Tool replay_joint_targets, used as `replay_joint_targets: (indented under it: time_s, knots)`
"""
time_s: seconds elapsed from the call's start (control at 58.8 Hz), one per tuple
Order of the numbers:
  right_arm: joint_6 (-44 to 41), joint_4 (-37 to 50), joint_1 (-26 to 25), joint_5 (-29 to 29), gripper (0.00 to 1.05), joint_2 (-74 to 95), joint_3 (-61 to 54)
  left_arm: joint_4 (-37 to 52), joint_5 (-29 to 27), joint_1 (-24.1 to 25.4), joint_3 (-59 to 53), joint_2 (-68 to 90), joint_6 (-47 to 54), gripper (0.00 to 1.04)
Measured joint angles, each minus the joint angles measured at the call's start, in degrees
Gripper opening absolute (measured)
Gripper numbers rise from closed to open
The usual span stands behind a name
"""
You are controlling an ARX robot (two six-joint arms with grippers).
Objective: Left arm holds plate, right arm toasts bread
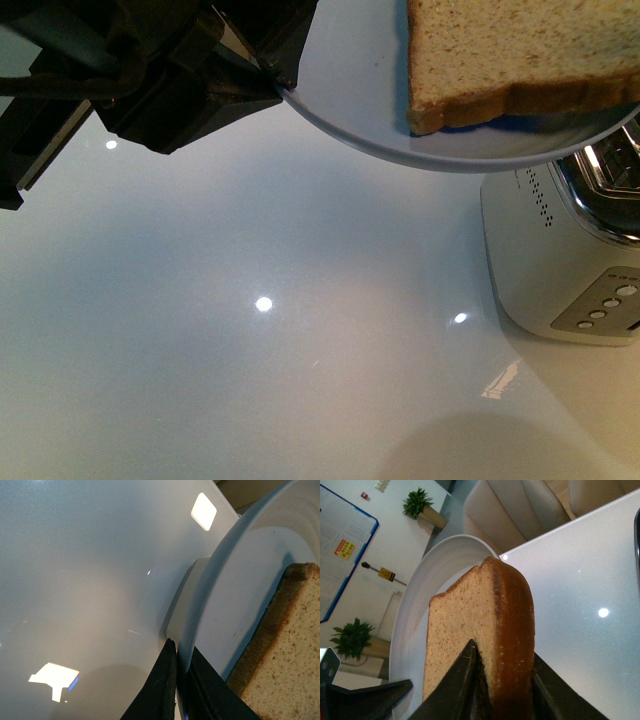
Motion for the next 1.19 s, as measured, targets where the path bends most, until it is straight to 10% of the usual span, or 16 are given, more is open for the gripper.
replay_joint_targets:
  time_s: [1.191]
  knots:
    - [-42.97,-7.87,-6.73,23.10,0.03,13.44,18.82,0.00,0.00,-0.02,0.00,0.00,-0.11,0.03]
